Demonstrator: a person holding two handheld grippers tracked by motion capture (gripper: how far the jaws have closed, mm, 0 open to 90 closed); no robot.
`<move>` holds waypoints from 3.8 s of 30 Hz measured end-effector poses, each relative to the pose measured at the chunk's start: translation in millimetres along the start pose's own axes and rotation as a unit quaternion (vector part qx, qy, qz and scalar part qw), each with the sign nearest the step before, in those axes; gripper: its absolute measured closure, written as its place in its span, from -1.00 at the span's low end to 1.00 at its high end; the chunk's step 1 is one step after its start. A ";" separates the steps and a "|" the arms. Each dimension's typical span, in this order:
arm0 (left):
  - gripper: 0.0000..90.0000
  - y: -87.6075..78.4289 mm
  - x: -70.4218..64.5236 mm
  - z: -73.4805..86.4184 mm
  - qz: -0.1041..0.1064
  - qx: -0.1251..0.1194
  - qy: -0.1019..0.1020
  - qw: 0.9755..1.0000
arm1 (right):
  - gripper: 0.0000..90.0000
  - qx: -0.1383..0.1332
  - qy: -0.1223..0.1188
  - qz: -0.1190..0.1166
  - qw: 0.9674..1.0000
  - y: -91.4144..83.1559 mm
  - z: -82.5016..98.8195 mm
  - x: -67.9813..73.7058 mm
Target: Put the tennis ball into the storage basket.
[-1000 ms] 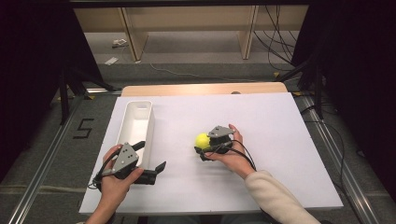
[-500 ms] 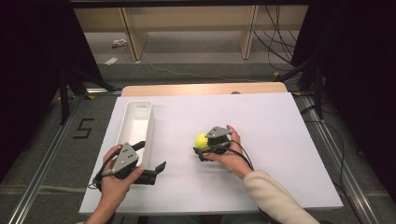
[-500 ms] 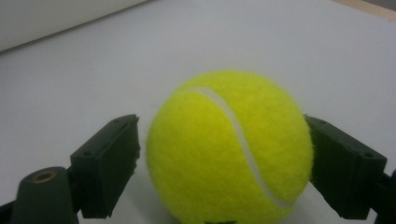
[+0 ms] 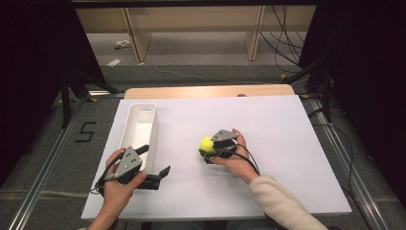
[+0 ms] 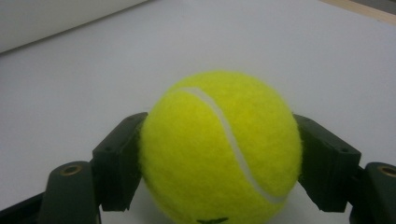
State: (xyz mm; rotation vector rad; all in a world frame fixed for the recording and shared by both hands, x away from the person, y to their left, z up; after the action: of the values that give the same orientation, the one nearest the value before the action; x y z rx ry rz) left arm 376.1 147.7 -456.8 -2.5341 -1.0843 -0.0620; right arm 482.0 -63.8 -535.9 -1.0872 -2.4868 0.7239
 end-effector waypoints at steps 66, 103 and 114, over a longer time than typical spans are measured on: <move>-1.00 -0.3 -0.3 -0.4 0.001 -0.001 0.001 1.000 | -0.40 -0.045 0.008 -0.007 0.999 -21.8 -29.1 7.2; -1.00 -0.2 -0.2 -0.2 0.001 -0.001 0.001 1.000 | -0.40 -0.061 0.007 -0.011 0.998 -28.5 -39.7 11.5; -1.00 -0.1 0.0 0.0 0.000 0.000 0.000 1.000 | -0.40 -0.068 0.006 -0.012 0.998 -31.3 -44.3 12.1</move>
State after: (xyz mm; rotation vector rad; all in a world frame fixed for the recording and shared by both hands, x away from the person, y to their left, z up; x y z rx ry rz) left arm 376.0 147.8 -456.8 -2.5352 -1.0836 -0.0630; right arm 477.2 -58.8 -480.7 -1.1031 -2.5655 0.5452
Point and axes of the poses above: each handheld gripper's, and its own axes: y roughly forward along the jaws, z roughly out of its underside, x roughly to its left, the point moved 7 cm from there along y, roughly forward along the jaws, and after that the axes turned 9 degrees about y, right-handed, at the moved point
